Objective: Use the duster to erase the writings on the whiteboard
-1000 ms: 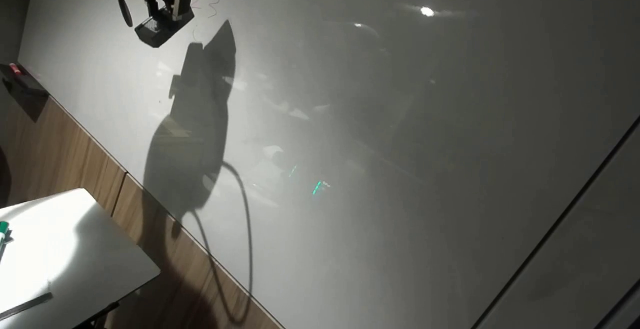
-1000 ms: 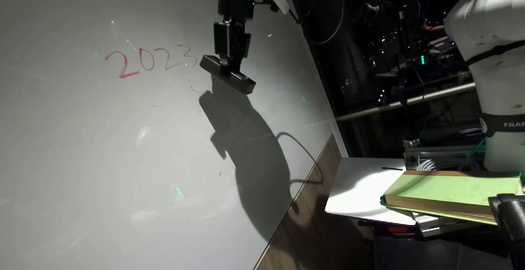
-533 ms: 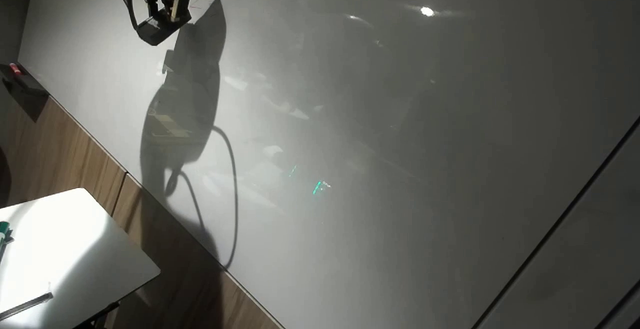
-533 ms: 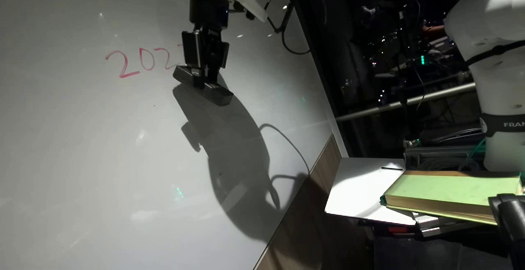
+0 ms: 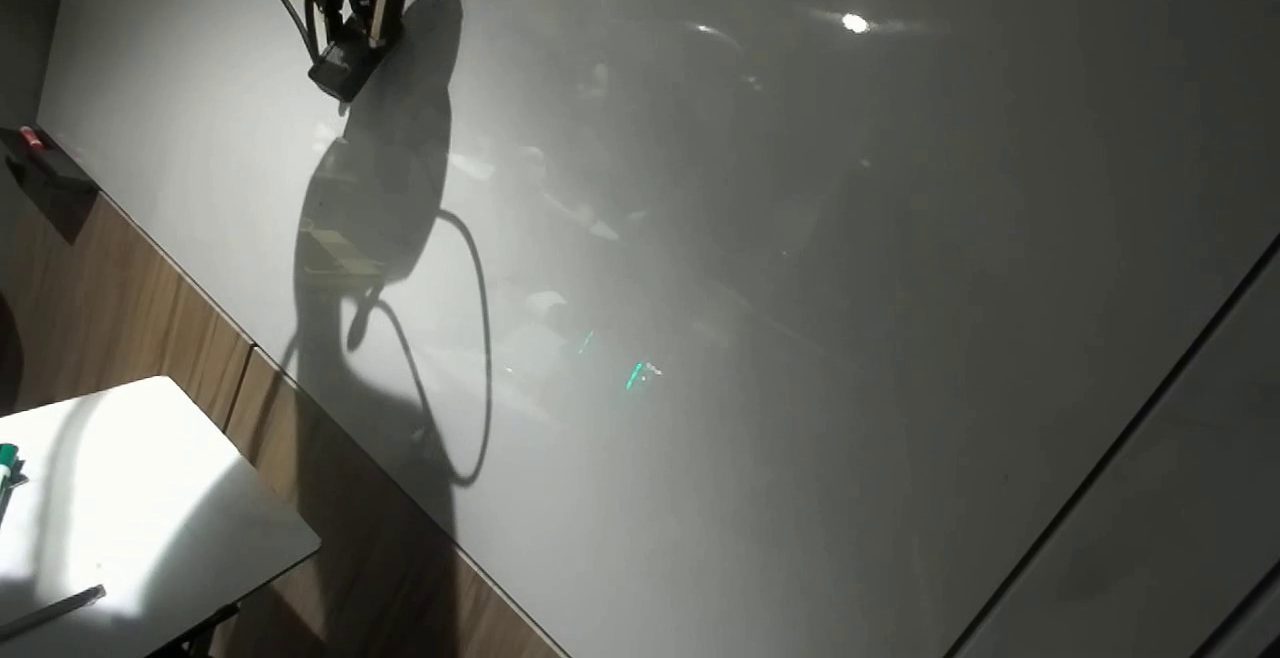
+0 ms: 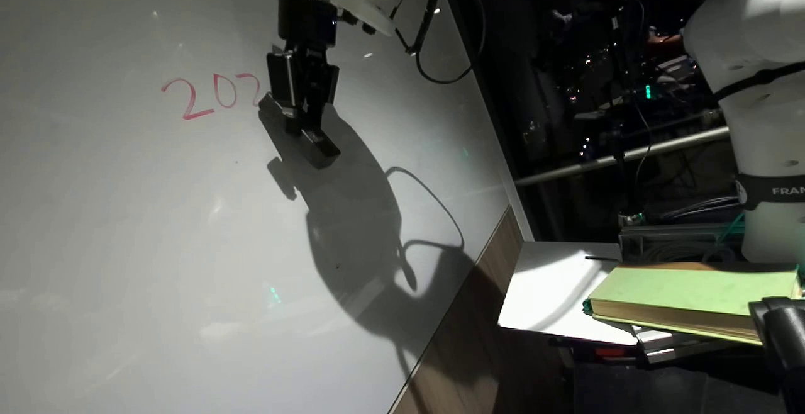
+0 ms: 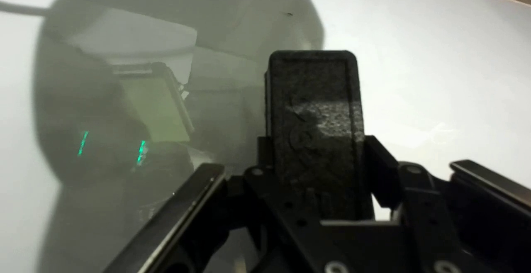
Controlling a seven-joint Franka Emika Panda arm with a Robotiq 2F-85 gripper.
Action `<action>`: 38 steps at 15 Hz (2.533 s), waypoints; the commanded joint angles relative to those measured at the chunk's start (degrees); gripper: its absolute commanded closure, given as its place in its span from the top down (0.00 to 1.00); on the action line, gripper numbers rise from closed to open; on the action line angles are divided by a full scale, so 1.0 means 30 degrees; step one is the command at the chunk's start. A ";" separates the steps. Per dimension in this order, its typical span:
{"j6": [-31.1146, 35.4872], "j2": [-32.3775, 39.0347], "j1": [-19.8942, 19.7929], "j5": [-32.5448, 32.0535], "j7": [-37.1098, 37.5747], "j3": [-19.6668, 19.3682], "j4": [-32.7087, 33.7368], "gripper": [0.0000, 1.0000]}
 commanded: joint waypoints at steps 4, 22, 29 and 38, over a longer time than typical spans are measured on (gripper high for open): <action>0.0076 0.1077 -0.1646 -0.2282 -0.0114 -0.0750 0.2387 0.30; -0.3948 0.0669 -0.0671 -0.1957 0.2608 0.0841 0.5817 0.30; -0.2721 0.1706 0.0606 -0.3164 0.4742 0.2887 0.5877 0.30; -0.2578 0.2619 0.1410 -0.4985 0.6053 0.4116 0.6323 0.30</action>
